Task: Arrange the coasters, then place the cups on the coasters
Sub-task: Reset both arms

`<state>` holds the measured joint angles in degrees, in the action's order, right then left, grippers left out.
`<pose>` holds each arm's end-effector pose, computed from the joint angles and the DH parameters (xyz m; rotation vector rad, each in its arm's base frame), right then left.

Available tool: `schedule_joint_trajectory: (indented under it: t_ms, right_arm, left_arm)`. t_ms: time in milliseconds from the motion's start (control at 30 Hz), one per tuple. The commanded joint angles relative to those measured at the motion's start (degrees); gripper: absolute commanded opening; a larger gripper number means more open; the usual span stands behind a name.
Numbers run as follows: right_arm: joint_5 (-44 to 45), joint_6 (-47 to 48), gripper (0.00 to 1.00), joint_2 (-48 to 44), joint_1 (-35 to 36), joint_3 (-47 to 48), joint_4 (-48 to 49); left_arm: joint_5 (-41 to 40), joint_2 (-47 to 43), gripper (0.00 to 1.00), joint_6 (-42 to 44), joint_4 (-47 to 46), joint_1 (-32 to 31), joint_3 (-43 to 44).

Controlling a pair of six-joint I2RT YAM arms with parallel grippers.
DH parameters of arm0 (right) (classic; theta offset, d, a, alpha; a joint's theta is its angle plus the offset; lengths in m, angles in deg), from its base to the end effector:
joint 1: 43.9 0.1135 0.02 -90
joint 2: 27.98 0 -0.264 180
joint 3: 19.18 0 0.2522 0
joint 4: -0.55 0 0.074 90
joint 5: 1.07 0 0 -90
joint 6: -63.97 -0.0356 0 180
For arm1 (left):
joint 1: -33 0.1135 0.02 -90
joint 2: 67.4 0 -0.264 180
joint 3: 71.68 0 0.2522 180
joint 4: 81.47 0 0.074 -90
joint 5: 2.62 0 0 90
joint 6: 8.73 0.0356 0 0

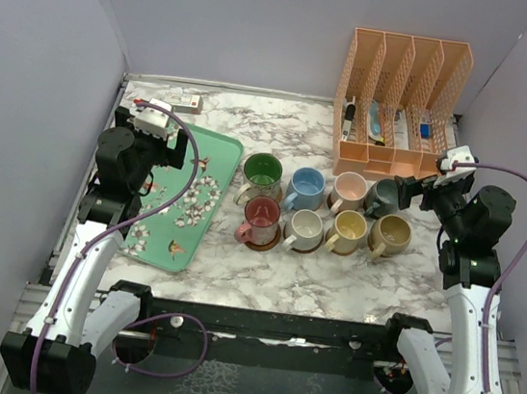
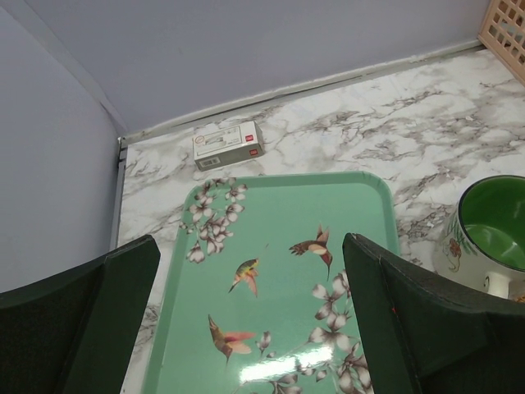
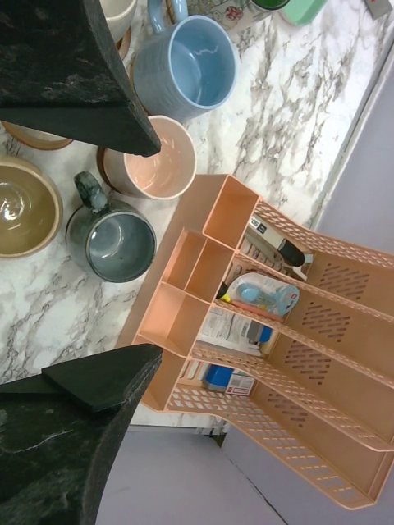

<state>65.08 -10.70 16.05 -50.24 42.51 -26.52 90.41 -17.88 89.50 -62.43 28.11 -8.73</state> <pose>0.1761 -0.0051 0.3561 -0.4353 1.6656 0.0814 0.2020 -0.0192 0.3622 0.2303 1.6526 0.0000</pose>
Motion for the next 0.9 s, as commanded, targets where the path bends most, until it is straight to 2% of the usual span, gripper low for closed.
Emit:
schedule_joint_trajectory:
  t_ms: [0, 867]
  right_arm:
    - [-1.61, 0.91, 1.00, -0.90, -0.23, 1.32, -0.58]
    - [-2.42, 1.54, 1.00, -0.70, -0.24, 1.55, -1.11]
  left_arm:
    - [0.30, -1.03, 0.98, -0.61, 0.03, 0.49, 0.71]
    - [0.19, -0.94, 0.98, -0.51, -0.08, 0.51, 0.58]
